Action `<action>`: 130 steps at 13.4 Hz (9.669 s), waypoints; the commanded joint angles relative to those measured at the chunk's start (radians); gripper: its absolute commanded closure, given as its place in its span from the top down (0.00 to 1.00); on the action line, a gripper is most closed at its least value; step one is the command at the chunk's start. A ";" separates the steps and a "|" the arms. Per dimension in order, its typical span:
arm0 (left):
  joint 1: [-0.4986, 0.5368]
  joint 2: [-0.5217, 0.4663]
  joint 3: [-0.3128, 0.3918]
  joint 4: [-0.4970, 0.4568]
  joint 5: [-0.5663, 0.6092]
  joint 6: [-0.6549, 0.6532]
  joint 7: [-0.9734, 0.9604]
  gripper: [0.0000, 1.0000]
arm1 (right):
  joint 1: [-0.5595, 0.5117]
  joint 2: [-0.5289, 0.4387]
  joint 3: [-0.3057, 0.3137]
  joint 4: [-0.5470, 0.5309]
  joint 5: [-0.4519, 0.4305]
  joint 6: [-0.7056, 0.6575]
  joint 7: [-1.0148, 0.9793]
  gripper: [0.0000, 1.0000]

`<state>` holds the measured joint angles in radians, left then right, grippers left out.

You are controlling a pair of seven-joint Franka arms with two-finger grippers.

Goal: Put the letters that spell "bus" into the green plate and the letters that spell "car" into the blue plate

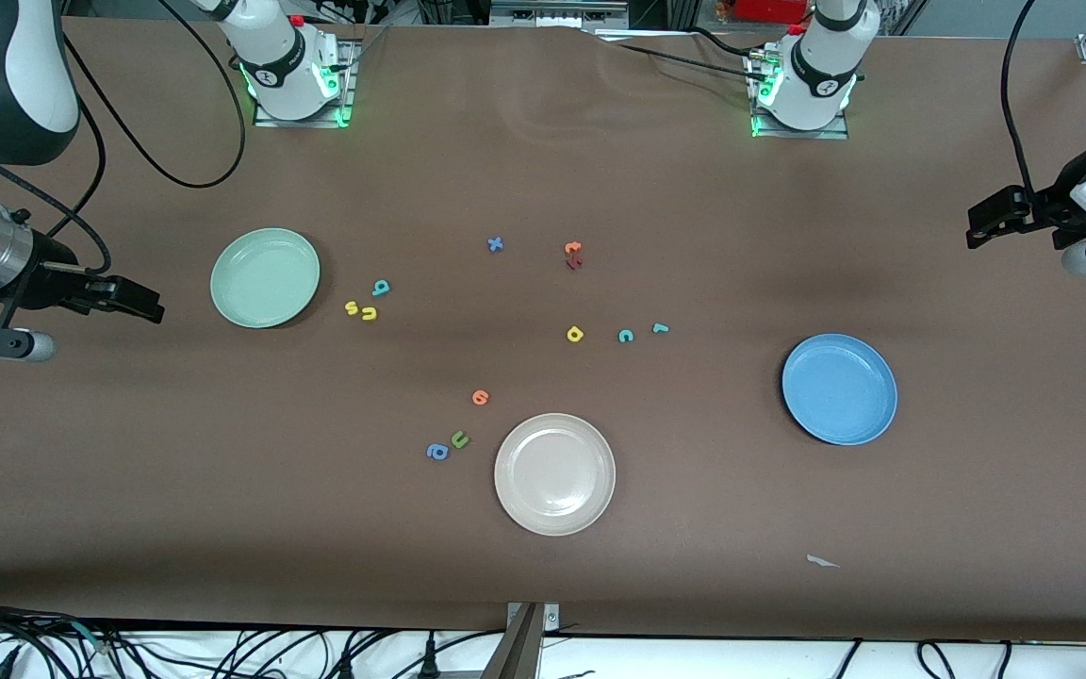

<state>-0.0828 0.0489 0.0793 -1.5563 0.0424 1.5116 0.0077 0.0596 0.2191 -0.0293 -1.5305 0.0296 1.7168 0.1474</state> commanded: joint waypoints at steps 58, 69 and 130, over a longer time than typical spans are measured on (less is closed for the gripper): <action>-0.003 -0.001 -0.001 -0.016 -0.012 -0.021 0.021 1.00 | 0.014 -0.044 0.016 0.003 0.006 -0.013 0.011 1.00; -0.003 0.000 -0.001 -0.018 -0.012 -0.025 0.020 1.00 | 0.058 -0.032 0.026 0.004 0.009 -0.045 0.148 1.00; -0.157 0.572 -0.394 -0.395 0.203 0.923 -0.753 0.53 | 0.192 0.135 0.190 -0.829 0.116 0.978 0.517 0.24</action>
<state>-0.2363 0.6091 -0.3181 -1.9535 0.2030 2.4484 -0.7264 0.2554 0.3591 0.1564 -2.3618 0.1365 2.6907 0.6879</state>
